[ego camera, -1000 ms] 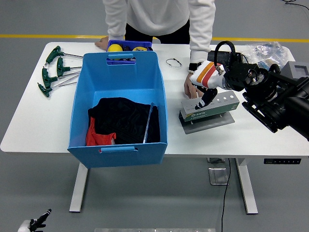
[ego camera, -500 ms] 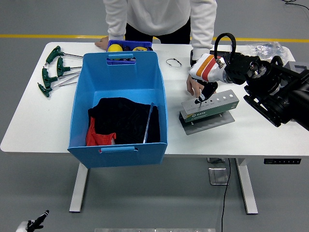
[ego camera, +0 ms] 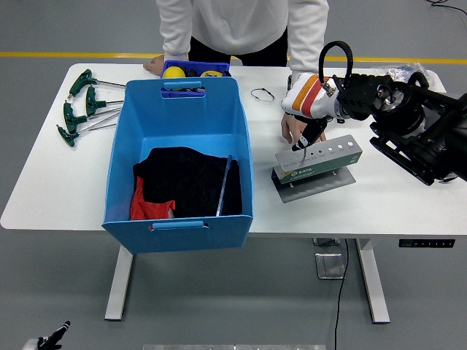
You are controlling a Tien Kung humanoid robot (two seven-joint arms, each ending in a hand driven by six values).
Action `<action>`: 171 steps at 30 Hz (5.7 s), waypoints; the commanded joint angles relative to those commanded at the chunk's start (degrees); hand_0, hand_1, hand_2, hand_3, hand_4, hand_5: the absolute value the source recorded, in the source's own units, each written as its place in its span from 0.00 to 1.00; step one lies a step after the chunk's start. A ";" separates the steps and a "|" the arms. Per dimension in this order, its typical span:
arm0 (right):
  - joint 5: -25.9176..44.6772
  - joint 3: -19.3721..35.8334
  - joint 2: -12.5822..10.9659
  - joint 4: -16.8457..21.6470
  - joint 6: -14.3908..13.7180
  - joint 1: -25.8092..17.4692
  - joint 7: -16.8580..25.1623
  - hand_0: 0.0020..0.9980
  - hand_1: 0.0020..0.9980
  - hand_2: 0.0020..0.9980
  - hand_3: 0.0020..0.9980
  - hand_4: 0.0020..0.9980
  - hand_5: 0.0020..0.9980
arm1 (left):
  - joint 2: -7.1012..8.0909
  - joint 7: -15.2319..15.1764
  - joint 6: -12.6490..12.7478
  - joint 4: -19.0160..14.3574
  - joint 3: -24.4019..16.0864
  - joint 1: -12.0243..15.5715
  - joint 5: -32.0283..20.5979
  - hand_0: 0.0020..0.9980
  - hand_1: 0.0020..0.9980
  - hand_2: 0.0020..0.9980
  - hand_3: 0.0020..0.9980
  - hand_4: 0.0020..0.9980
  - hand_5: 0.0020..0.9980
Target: Lift tool from toolbox,place it in box,lift tool from toolbox,place it in box
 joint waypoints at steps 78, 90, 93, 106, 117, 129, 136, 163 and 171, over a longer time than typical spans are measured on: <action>22.49 -4.01 9.21 15.85 -7.83 3.60 -10.95 0.60 0.62 0.71 0.63 0.89 0.62 | 0.10 2.58 -0.41 0.00 -6.34 0.02 9.02 0.72 0.77 0.78 0.76 0.79 0.77; 22.78 -3.63 7.76 15.50 -7.85 2.05 -11.35 0.73 0.73 0.83 0.85 0.91 0.60 | -0.16 2.65 -0.46 0.00 -6.92 0.44 9.20 0.72 0.77 0.78 0.76 0.78 0.77; 22.65 -3.31 7.28 15.60 -7.70 1.71 -11.38 0.74 0.74 0.83 0.86 0.92 0.60 | -0.26 2.60 -0.40 0.00 -7.00 0.47 9.08 0.72 0.77 0.78 0.76 0.78 0.76; 22.20 5.14 0.62 18.35 -8.35 -2.15 -11.57 0.76 0.75 0.84 0.87 0.94 0.61 | -0.65 2.43 -0.39 0.00 -8.47 0.55 9.57 0.72 0.77 0.78 0.76 0.78 0.76; 44.10 17.34 -4.81 23.67 -7.93 -7.15 -8.82 0.78 0.79 0.87 0.88 0.98 0.62 | -1.11 2.32 -0.48 0.00 -7.92 0.71 8.55 0.72 0.77 0.78 0.76 0.78 0.76; 73.15 36.22 -7.22 37.16 -3.75 -21.31 -7.84 0.78 0.79 0.85 0.87 1.00 0.70 | -1.86 1.52 -0.66 0.00 -5.50 0.83 6.49 0.72 0.77 0.78 0.76 0.77 0.77; 89.91 46.25 -10.20 42.55 -2.95 -29.95 -5.61 0.82 0.81 0.85 0.87 1.00 1.00 | -2.30 2.23 -0.62 0.00 -7.85 0.74 9.92 0.72 0.77 0.78 0.77 0.77 0.77; 91.81 71.51 -16.98 55.85 -2.04 -69.50 -7.79 0.93 0.88 0.88 0.91 1.00 1.00 | -1.26 3.60 -1.08 0.00 -7.39 2.15 12.02 0.72 0.76 0.78 0.77 0.77 0.78; 87.13 81.26 -13.11 56.84 -0.31 -74.80 -10.32 0.93 0.88 0.88 0.91 1.00 1.00 | -1.12 2.71 -1.07 0.00 -6.01 1.93 10.11 0.72 0.76 0.78 0.77 0.77 0.78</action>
